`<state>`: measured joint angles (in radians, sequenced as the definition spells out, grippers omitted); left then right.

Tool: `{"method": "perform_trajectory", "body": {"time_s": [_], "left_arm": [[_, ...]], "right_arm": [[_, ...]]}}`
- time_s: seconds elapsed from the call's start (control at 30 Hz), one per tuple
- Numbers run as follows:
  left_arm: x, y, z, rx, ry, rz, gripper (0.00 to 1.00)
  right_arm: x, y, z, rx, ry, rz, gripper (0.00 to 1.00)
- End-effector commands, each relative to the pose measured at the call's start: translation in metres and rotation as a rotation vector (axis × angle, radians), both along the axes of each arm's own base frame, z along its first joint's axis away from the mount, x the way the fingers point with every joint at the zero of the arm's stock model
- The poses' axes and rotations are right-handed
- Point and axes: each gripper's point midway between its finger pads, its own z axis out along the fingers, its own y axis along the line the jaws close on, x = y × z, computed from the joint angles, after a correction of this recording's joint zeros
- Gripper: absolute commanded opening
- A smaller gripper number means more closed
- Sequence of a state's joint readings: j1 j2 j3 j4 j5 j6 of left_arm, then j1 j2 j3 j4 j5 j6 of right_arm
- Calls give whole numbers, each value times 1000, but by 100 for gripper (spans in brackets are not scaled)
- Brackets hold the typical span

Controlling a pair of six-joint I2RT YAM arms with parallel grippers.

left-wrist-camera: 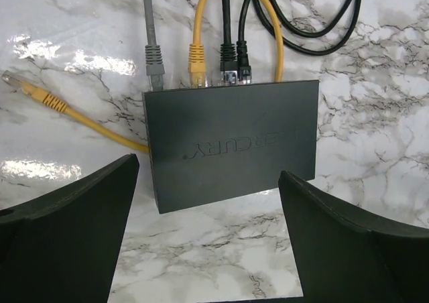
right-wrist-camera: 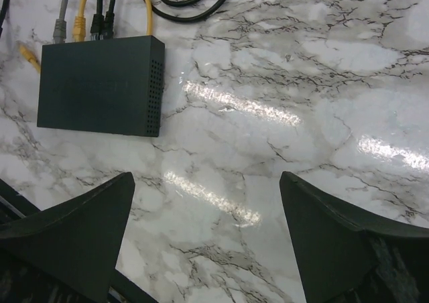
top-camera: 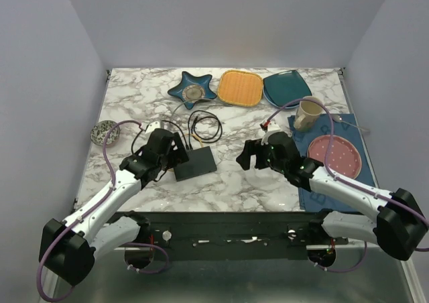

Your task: Pull the plug from the switch port

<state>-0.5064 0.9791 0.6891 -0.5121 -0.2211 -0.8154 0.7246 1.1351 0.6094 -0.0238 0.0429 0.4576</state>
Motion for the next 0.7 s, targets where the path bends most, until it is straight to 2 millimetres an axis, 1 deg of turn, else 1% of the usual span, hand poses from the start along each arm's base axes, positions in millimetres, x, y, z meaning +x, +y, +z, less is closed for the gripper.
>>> {"method": "perform_trajectory", "body": {"time_s": [0.0,0.07,0.1,0.13,0.17,0.2,0.23,0.27,0.3,0.33,0.37,0.4,0.43,0.47,0.5,0.53,0.57,0.6,0.67], "left_arm": [[-4,3,-8,-28,15,59,99],[-7,8,-16,-21,48,105,99],[-7,13,-18,-2,53,131,97],[-9,16,-23,15,77,143,95],[-10,18,-26,23,87,148,92],[-11,20,-26,32,89,153,87],[-13,22,-28,38,98,155,85],[-14,22,-27,37,96,153,81],[-16,24,-30,40,100,155,73],[-17,21,-28,19,91,141,68],[-19,19,-30,11,94,130,63],[-23,19,-36,12,105,124,55],[-24,17,-38,0,112,115,53],[-26,17,-42,-1,121,116,48],[-29,19,-48,7,137,119,47],[-31,21,-51,14,148,129,46],[-32,22,-54,23,154,134,43],[-33,23,-57,26,163,135,39],[-34,19,-62,21,182,121,35]], "right_arm": [[11,30,26,87,-7,58,95],[18,40,27,96,9,66,91],[26,49,41,116,-7,71,88],[30,54,30,98,21,74,86],[34,60,31,105,28,79,84],[41,67,38,115,23,84,79],[46,73,27,99,49,86,76],[49,79,24,98,61,97,72],[51,83,21,94,73,103,65],[58,91,28,107,62,110,63],[61,96,13,89,95,113,60],[64,101,11,93,104,122,55],[65,105,7,91,116,130,54],[71,112,1,90,131,131,53],[71,116,-4,90,146,139,50],[73,119,-6,90,152,145,49],[76,125,-4,97,152,150,49],[77,129,-15,87,171,155,49],[78,136,-18,81,173,167,49]]}}
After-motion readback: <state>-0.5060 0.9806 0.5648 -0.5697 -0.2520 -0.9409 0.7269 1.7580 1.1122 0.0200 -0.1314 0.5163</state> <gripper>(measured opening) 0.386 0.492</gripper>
